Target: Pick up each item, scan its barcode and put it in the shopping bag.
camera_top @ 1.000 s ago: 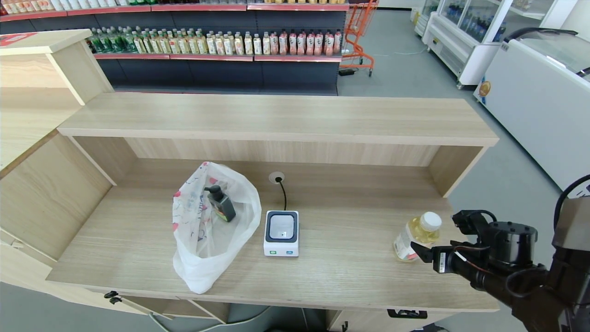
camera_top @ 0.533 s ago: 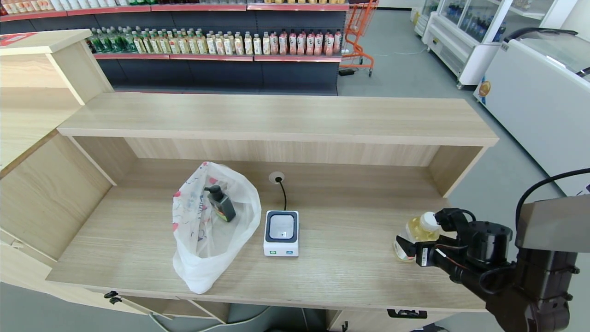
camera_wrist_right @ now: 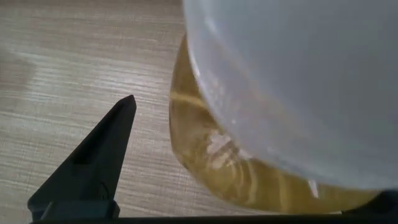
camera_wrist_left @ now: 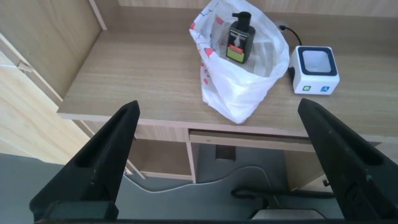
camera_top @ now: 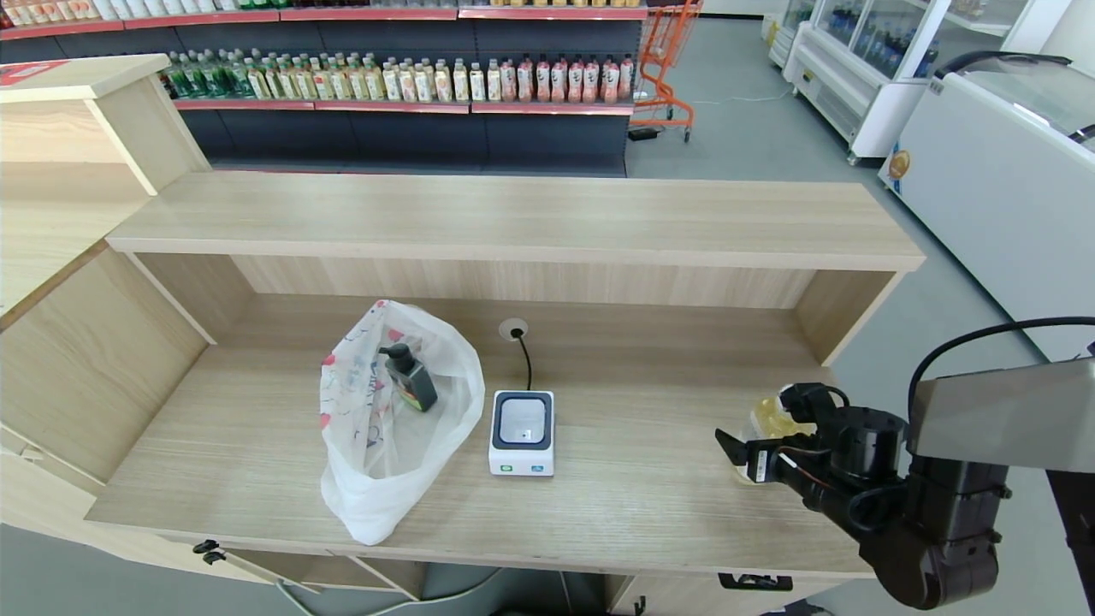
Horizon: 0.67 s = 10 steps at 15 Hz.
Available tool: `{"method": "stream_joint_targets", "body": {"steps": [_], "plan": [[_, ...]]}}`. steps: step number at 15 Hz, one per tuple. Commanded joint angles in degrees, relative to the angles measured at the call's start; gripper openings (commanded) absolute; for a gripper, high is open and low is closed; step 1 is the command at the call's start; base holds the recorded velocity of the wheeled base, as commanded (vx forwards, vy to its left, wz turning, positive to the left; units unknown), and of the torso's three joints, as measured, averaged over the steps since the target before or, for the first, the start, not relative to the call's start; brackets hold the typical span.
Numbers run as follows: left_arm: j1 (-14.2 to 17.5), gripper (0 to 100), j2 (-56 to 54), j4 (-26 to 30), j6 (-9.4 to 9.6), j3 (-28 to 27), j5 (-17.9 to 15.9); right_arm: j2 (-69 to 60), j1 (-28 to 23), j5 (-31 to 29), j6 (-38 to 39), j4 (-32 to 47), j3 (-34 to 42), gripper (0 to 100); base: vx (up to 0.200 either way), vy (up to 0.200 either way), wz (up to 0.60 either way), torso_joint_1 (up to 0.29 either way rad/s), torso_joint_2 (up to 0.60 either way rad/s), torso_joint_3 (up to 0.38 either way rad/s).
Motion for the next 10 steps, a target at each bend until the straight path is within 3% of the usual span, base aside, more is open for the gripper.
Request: {"method": "stream_joint_targets", "body": {"steps": [1,9,10], "plan": [[0.0,100,0.0,0.0,0.0,0.0,0.0,1.2,0.9,0.1,0.5,-0.1,-2.6,100,0.0,0.0,0.0,0.0,0.0,0.0],[0.0,100,0.0,0.0,0.0,0.0,0.0,3.5,2.5,0.4,-1.0,-0.1,-8.3,100,0.0,0.0,0.0,0.0,0.0,0.0],[0.0,100,0.0,0.0,0.0,0.1,0.0,3.5,2.5,0.5,-1.4,-0.1,-8.5,0,0.0,0.0,0.0,0.0,0.0,0.0]]}}
